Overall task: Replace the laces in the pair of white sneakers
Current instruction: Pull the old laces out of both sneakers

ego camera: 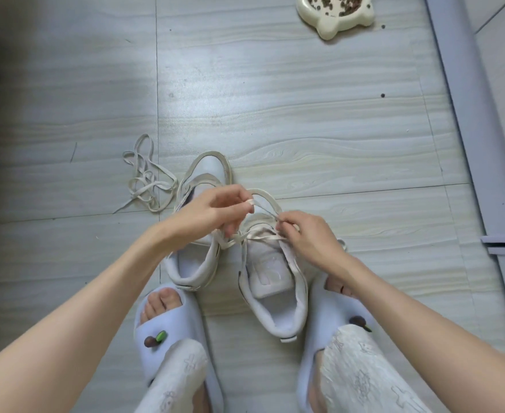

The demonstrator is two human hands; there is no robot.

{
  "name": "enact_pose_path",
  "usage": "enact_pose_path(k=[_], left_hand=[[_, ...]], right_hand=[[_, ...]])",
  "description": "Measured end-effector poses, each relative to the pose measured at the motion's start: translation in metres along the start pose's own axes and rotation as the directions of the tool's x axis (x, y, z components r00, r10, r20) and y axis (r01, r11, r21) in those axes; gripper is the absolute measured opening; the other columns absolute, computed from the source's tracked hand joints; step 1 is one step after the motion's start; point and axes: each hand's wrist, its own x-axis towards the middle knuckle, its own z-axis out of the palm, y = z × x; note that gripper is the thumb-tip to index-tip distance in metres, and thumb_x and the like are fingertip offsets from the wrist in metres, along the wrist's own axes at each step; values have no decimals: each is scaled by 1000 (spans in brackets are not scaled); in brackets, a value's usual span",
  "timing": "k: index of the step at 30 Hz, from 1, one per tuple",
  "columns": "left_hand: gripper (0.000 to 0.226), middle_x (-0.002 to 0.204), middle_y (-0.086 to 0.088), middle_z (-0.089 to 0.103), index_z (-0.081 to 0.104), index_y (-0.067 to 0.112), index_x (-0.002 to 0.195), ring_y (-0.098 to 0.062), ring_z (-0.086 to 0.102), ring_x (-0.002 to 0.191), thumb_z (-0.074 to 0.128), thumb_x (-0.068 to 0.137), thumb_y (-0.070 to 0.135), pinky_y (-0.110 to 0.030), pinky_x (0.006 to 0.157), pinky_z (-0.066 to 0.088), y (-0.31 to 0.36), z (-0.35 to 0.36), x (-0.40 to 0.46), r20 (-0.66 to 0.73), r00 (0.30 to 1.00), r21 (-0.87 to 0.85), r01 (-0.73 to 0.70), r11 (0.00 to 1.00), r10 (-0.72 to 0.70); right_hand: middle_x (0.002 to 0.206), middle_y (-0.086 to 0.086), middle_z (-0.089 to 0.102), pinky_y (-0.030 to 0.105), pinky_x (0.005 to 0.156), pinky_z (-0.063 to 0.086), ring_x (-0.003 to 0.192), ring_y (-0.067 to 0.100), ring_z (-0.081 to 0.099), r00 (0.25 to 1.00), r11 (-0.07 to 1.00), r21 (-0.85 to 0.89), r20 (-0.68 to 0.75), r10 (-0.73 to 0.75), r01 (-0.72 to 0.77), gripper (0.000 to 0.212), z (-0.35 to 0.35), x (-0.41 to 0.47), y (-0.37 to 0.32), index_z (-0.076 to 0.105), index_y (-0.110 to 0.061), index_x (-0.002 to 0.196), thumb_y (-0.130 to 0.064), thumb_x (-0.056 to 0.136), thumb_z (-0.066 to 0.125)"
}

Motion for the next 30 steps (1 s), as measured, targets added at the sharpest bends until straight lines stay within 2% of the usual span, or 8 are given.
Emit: enact_pose_path(k=[5,7,9,11,13,20,26,30], left_hand=[[22,52,4,46,63,17,72,-6,40,48,59,90,30,-15,49,31,-6,-23,-1,-227,974,621,134,772,13],[36,57,-3,57,60,18,58,-7,53,54,58,89,37,-13,54,38,1,-32,-3,-205,977,452,148,880,-59],[37,70,-16,59,58,19,52,-13,65,71,58,86,33,-15,66,47,4,-39,-6,-126,989,-16,71,997,-73],[27,69,-13,54,60,17,56,-20,66,77,56,82,22,-21,73,52,2,-42,-10,-95,995,-271,-4,962,-23],[25,63,-4,50,60,17,60,-17,60,67,60,85,16,-32,79,54,-6,-42,-14,-125,992,-237,-3,971,-27],[26,47,7,40,61,18,65,-7,36,44,61,88,30,-18,48,28,26,-44,-32,-365,916,577,82,813,166],[26,61,-2,53,58,15,63,-22,60,70,65,84,30,-33,77,50,63,-48,-63,-308,947,-158,-150,976,95],[21,56,5,44,60,15,76,-16,48,58,55,93,26,-26,57,43,87,-34,-87,-347,922,130,-135,982,173]], right_hand=[[65,1,63,33,78,43,70,20,57,995,952,298,-35,90,-76,28,-35,11,-11,60,-18,65,-10,91,51],[56,-2,54,29,69,47,59,15,52,994,890,450,-39,103,-75,31,-47,13,-18,57,-17,63,-8,92,52],[49,-8,46,21,57,43,52,9,43,994,887,458,-67,89,-49,31,-56,17,-25,58,-18,62,-9,92,53],[50,-7,42,22,53,34,51,10,36,995,917,399,-94,28,12,30,-63,19,-32,60,-22,63,-13,91,55],[52,-6,40,19,51,29,49,5,33,995,951,300,-85,-47,70,25,-70,18,-38,62,-22,68,-16,91,56],[89,5,50,34,74,40,85,29,54,987,868,-472,29,-160,154,18,-95,4,-41,65,-6,95,-16,93,50],[69,0,62,29,73,40,78,21,55,976,950,291,-146,159,-111,40,-119,-8,-80,57,-17,59,-15,94,40],[68,4,52,30,75,43,78,22,53,962,775,626,-154,226,-82,40,-133,-31,-112,48,-13,61,-19,99,37]])
